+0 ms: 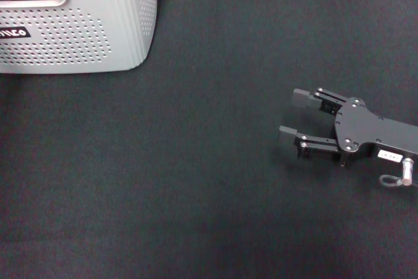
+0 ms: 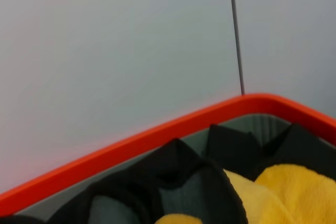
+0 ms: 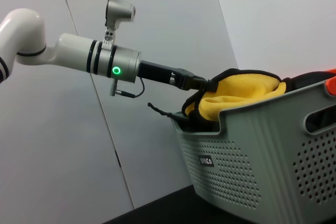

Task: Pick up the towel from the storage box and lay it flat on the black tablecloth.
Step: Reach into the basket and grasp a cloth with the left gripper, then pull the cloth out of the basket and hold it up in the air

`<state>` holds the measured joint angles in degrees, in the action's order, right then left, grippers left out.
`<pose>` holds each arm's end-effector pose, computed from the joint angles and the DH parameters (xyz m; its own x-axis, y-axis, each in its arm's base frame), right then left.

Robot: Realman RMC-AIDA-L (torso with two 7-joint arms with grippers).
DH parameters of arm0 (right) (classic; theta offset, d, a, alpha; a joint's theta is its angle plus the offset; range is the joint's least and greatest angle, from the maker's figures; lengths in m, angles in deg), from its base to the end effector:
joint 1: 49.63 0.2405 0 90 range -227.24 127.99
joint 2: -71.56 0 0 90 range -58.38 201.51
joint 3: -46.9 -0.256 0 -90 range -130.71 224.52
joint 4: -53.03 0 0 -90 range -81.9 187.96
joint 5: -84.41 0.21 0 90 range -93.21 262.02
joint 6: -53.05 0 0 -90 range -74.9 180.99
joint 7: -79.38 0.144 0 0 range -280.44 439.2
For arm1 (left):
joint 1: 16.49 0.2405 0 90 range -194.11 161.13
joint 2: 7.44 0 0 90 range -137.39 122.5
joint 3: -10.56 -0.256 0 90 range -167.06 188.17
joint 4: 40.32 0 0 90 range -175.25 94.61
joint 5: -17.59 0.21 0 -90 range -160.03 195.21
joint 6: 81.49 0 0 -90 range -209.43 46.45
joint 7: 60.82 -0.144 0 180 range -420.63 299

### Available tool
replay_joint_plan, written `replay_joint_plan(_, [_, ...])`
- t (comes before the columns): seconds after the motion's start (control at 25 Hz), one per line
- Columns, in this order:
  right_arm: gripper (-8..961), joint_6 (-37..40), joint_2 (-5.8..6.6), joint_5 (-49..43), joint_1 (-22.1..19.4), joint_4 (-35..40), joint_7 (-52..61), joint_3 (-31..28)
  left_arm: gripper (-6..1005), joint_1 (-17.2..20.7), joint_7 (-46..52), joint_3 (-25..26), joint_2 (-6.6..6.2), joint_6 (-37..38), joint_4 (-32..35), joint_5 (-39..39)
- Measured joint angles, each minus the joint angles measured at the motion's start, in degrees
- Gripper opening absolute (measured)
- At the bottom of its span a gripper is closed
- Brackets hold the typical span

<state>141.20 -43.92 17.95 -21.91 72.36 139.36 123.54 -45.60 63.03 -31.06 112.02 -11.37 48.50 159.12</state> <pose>0.2425 0.2996 -0.0383 0.6455 -0.2225 -0.7307 -0.3836 -0.9217 -0.0583 -0.2243 0.3921 0.1782 0.8441 0.3941 0.3636 0.5033 -0.3484 -0.7908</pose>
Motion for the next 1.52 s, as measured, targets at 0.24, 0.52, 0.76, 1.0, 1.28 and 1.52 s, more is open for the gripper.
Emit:
replay_joint_plan(0.24, [861, 0.1, 0.01, 0.1, -0.5, 0.0, -0.4, -0.5, 38, 5.9, -4.9, -0.1, 0.24, -0.2, 6.8, -17.9])
replay_joint_plan(0.52, [860, 1.2, 0.01, 0.6, -1.6, 0.0, -2.3, -2.0, 15, 16.3, -24.0, -0.5, 0.19, 4.8, 12.1, -54.6])
replay_joint_plan(0.76, [860, 2.8, 0.00, 0.7, -1.6, 0.2, -3.3, -2.2, 15, 15.3, -29.4, 7.8, -0.69, 22.4, 11.7, -73.1])
replay_joint_plan(1.0, [859, 11.9, 0.43, 0.8, -1.7, 0.5, -7.4, -4.5, 14, 13.4, -27.0, 12.6, -2.57, 34.1, 11.5, -75.9])
replay_joint_plan(1.28, [858, 23.0, 2.43, 0.5, 0.0, 2.4, -9.8, -6.1, 14, 14.1, -27.4, 11.9, -2.37, 43.2, 11.1, -73.6])
replay_joint_plan(1.52, [858, 24.6, 4.25, 0.1, 2.3, 3.7, -8.0, -5.9, 14, 14.8, -28.3, 3.7, -3.89, 46.2, 11.1, -70.1])
